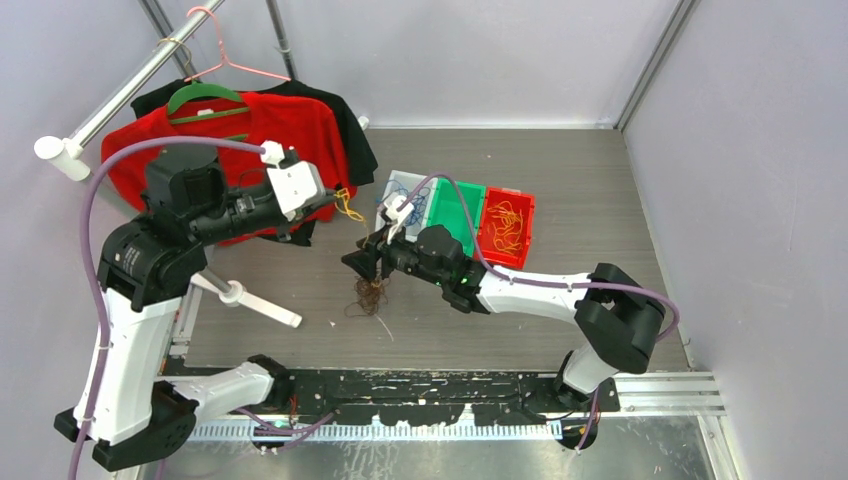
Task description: Untangle the cables
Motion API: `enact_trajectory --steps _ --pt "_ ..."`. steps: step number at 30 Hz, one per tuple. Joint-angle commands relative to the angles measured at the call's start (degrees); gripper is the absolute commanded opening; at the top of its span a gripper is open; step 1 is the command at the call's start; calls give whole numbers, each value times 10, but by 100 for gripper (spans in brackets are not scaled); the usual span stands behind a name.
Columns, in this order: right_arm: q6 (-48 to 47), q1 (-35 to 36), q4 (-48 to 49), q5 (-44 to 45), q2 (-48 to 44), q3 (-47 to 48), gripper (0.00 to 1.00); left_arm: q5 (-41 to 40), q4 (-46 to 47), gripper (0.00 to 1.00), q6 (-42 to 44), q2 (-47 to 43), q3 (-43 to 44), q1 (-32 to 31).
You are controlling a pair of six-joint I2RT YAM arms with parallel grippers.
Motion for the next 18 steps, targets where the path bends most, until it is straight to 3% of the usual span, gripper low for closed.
enact_trajectory --steps 1,5,6,9,10,12,13,15,18 --pt "0 1 54 19 -4 -11 44 -4 33 0 -16 -24 -51 0" --pt "-4 1 49 22 -15 -13 6 -14 43 0 -25 -37 -76 0" --pt "-7 1 44 24 -20 -12 2 -17 41 0 -28 -39 -78 0" --pt "-14 0 25 23 -46 3 1 -28 31 13 -34 -49 -99 0" --pt "-13 -2 16 18 -55 10 1 -32 25 25 -36 -54 -112 0" --pt "-4 -7 1 6 -71 21 1 -34 13 60 -38 -71 -150 0" --pt "3 -11 -3 -2 -78 26 1 -36 15 70 -48 -81 -172 0" --pt "16 -16 -14 -12 -91 36 1 -35 28 76 -81 -106 -222 0" --pt "42 -20 -25 -29 -106 51 1 -16 83 77 -106 -170 -320 1"
